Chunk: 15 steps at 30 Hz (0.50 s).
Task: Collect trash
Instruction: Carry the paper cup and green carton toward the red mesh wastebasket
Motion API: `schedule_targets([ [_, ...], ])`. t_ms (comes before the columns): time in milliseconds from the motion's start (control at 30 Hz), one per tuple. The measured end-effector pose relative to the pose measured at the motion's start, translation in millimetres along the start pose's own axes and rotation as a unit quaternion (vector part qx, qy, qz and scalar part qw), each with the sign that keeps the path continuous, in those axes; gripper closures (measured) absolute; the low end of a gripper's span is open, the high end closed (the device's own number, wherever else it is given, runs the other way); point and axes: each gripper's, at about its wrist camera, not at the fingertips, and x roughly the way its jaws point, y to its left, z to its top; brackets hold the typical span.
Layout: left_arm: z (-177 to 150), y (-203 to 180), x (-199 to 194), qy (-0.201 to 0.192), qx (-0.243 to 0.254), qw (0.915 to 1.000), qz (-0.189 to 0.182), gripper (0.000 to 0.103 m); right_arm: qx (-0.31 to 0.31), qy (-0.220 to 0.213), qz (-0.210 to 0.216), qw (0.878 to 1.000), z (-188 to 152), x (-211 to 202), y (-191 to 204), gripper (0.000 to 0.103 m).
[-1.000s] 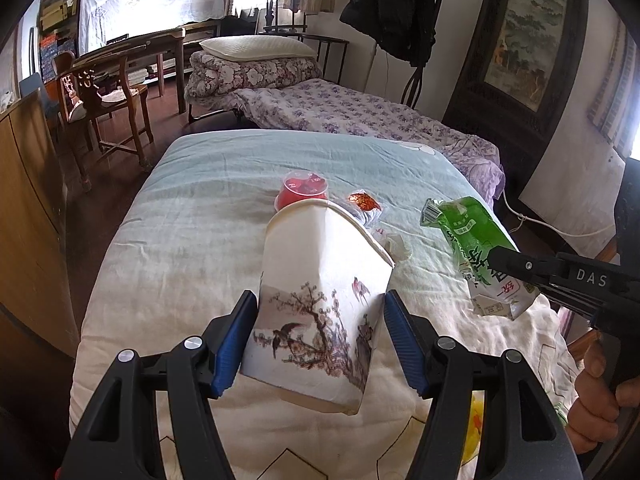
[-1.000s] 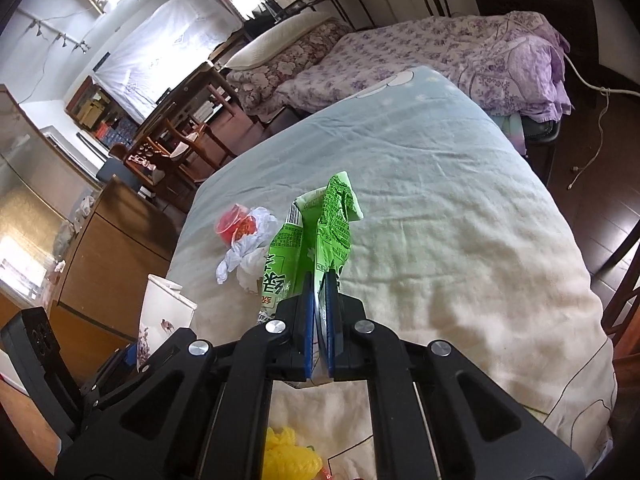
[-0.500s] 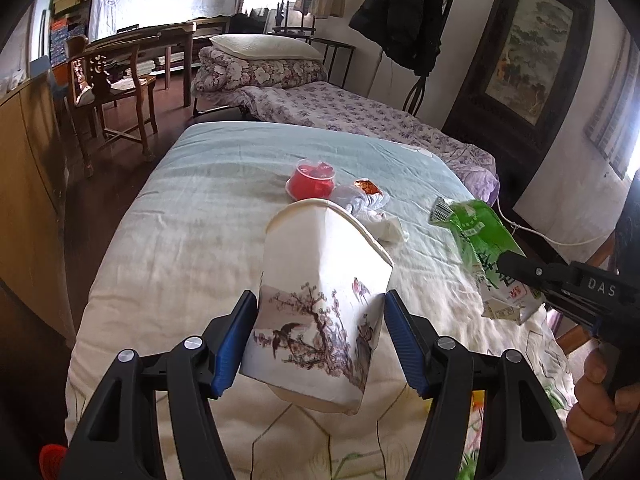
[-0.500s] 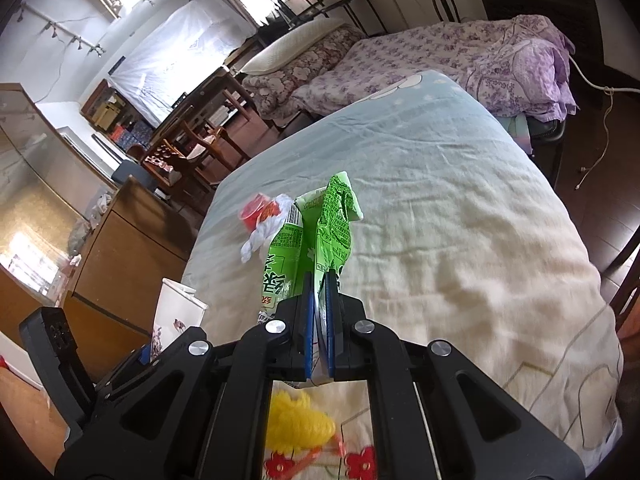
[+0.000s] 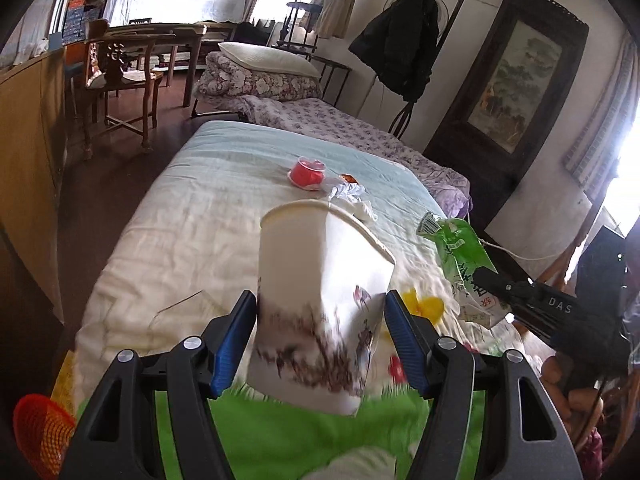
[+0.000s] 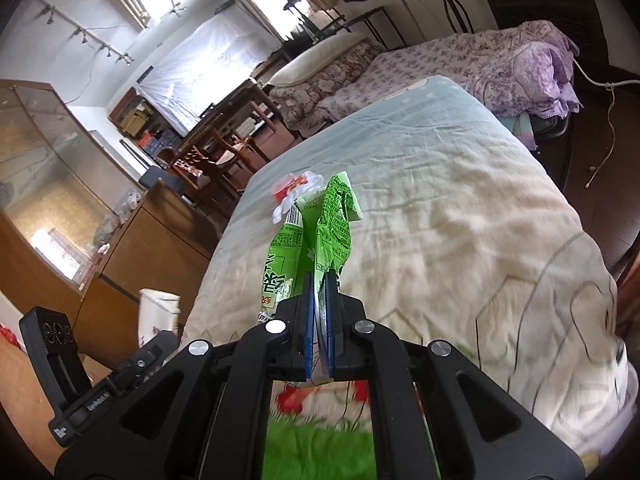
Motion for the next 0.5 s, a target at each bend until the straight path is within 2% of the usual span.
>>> schedule_targets([
  [200, -10, 5, -47, -0.026, 0.002, 0.9996, 0.013, 0.039, -0.014, -0.004, 0.004, 1.0, -19, -23, 14, 0.097],
  [333, -11, 14, -77, -0.042, -0.008, 0.999, 0.008, 0.039, -0.024, -0.01, 0.026, 0.999, -24, -42, 29, 0.097],
  [500, -17, 24, -88, -0.038, -0.03, 0.9988, 0.0, 0.04, -0.039, -0.012, 0.049, 0.998, -29, -56, 52, 0.097],
])
